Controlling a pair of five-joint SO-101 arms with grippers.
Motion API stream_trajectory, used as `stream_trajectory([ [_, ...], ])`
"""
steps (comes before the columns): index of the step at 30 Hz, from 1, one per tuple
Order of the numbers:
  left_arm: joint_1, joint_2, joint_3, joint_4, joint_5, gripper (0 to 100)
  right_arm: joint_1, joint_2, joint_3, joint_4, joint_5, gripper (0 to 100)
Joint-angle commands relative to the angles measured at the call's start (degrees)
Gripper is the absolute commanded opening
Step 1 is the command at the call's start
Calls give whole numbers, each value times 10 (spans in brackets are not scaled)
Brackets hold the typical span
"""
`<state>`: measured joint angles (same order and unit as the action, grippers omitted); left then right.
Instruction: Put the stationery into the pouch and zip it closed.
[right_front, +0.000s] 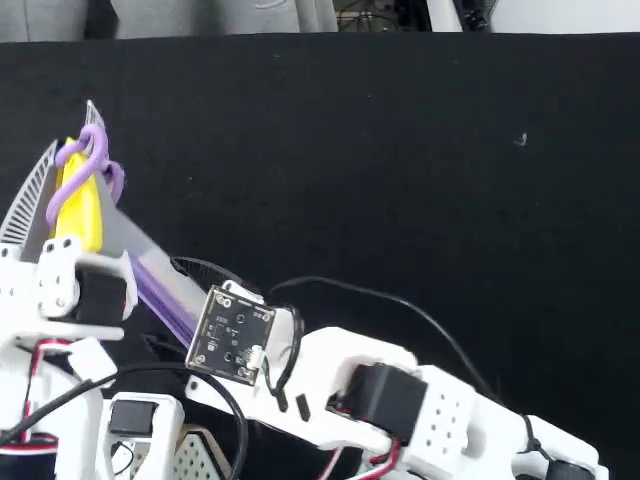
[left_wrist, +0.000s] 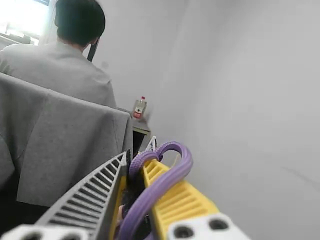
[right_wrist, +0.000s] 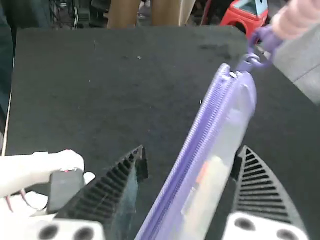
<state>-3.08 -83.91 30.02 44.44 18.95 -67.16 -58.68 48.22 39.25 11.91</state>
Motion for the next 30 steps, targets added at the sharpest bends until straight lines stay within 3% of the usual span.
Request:
stream_trajectory([
  [1,4,12,-34,-14,6,29,-8,14,2,-62,-4,276],
  [8,-1,17,-29,-17,1,29,4,138,-41,-113,-4,276],
  [15,6,17,-29,-18,-67,29,6,176,-44,-116,-3,276],
  [25,27,11,-33,-7,-91,29,80,308,-27,-232,-4,275],
  [30,56,11,-33,9,-92,29,83,322,-39,-232,-4,147],
])
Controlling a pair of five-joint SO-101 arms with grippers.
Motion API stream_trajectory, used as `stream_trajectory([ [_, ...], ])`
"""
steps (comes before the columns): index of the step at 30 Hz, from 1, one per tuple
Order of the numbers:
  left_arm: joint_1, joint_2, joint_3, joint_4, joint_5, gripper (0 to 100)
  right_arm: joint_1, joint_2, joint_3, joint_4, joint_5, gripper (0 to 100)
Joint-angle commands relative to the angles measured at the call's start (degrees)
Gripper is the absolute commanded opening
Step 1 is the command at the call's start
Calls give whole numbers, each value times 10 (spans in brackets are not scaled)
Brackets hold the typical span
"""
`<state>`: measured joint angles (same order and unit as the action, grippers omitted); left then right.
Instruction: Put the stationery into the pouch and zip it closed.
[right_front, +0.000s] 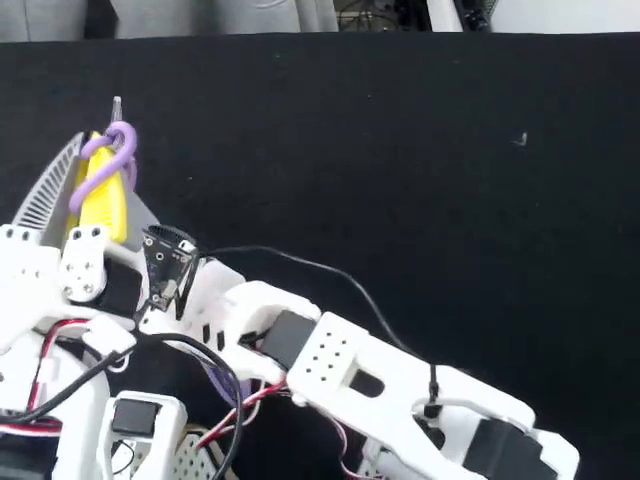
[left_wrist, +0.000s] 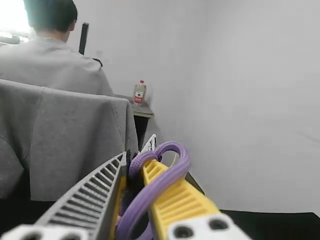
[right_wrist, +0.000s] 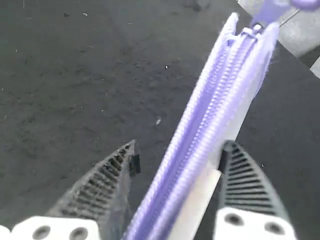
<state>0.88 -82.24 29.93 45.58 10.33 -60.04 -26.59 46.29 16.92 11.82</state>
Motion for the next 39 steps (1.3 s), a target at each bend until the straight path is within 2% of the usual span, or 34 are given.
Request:
stream_trajectory([
  [1,16,-5,-31,-3,-6,29,11,-6,-17,-8,-1,113],
  [4,16,-5,-29,-3,-7,29,16,-33,-15,10,1,47],
  [13,15,-5,-33,-12,-8,29,40,-104,-14,107,11,11],
  [19,-71,-3,-29,-79,-3,29,46,-108,6,144,34,11],
  [27,-100,-4,-58,-92,-14,30,62,-109,69,104,33,11],
  [34,-228,-4,-23,-95,-28,30,99,-109,81,106,33,11],
  [39,-285,-4,14,-143,-27,30,98,-109,84,105,33,11],
])
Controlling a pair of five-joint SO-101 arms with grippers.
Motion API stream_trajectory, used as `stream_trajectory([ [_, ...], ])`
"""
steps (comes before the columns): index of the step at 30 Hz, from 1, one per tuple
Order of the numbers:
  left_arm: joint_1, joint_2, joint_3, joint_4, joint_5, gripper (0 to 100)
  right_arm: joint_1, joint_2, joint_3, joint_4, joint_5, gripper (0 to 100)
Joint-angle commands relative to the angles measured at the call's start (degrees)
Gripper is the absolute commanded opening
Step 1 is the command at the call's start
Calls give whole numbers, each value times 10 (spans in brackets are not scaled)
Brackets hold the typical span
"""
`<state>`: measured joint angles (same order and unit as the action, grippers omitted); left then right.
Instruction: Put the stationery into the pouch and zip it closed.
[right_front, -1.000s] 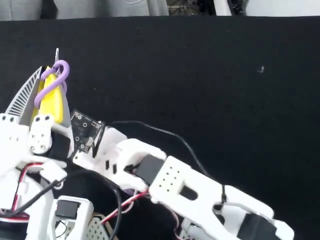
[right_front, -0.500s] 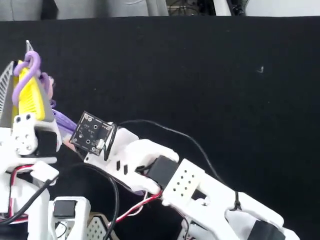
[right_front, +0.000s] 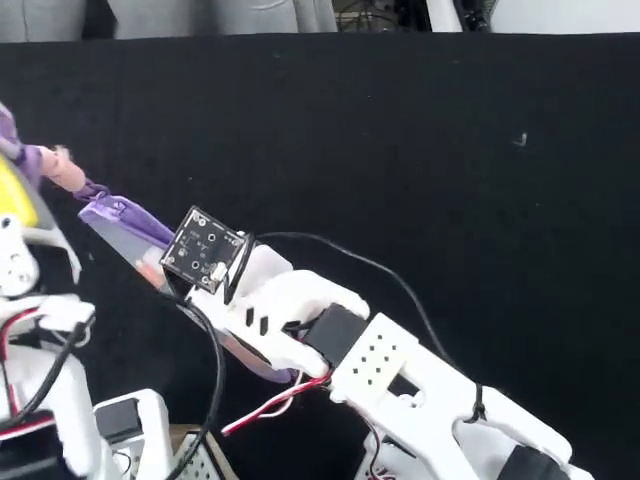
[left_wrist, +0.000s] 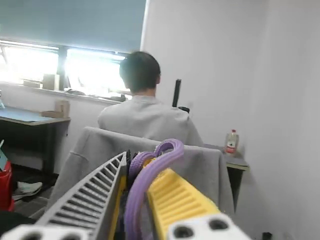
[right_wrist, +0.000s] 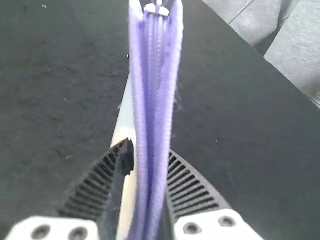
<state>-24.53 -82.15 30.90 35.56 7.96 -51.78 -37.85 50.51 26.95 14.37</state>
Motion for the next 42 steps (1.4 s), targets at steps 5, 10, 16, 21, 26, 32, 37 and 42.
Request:
stream_trajectory([
  [5,-63,-2,30,-60,-4,30,15,4,45,7,5,11],
  [10,-118,-2,101,-62,-3,30,17,4,50,7,4,11],
  [16,-189,-2,250,-159,-3,30,36,4,51,5,4,11],
  [21,-220,-5,388,-284,-6,30,41,4,49,4,4,11],
  [26,-220,-5,473,-329,-7,30,41,4,48,4,4,11],
  [32,-220,-6,561,-367,-38,30,41,4,50,4,4,11],
  [37,-230,-6,655,-433,-64,30,41,4,51,4,4,11],
  [42,-264,-6,669,-419,-65,29,41,4,51,4,4,11],
])
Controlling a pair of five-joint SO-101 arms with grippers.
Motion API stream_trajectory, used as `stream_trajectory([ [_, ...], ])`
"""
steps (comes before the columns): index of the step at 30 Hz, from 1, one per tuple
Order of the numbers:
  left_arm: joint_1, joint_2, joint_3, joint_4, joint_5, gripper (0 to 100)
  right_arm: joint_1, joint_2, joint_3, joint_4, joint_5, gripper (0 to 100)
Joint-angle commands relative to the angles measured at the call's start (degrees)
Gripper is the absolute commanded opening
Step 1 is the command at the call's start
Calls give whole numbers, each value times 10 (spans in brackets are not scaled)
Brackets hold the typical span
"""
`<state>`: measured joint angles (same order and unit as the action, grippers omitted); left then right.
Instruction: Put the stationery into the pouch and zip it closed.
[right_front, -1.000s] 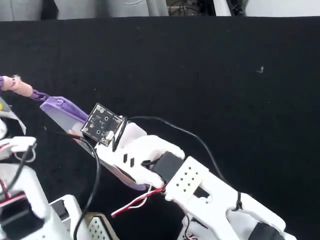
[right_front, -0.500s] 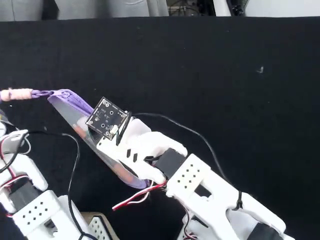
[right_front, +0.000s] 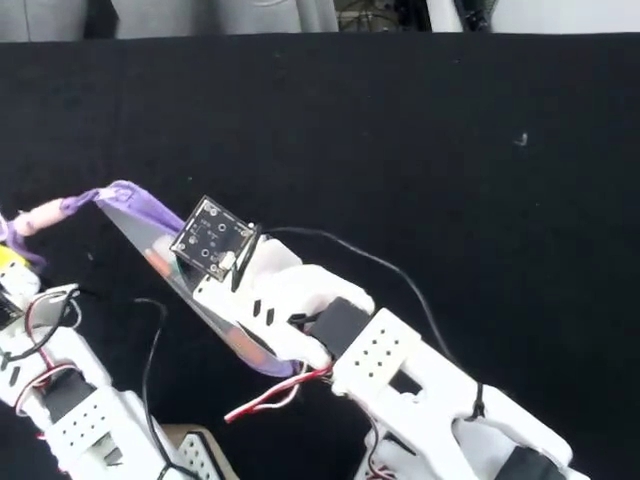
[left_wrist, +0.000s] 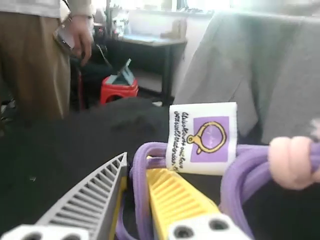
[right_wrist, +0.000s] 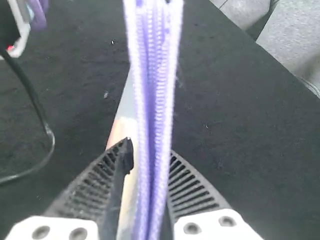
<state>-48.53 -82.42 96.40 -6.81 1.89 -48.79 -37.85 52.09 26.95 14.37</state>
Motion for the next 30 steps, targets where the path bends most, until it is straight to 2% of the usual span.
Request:
stream_trajectory([
  [1,-29,-4,15,3,-6,29,11,4,35,4,4,11],
  [8,-54,3,14,26,-5,29,12,-26,38,9,4,11],
  [11,-46,2,8,87,-2,29,25,-86,58,16,4,11],
  [15,-25,2,-32,188,43,29,33,-149,83,18,6,11],
  [23,2,2,-166,412,116,28,36,-121,78,15,7,11],
  [30,2,40,-277,501,127,28,62,-120,76,15,8,11],
])
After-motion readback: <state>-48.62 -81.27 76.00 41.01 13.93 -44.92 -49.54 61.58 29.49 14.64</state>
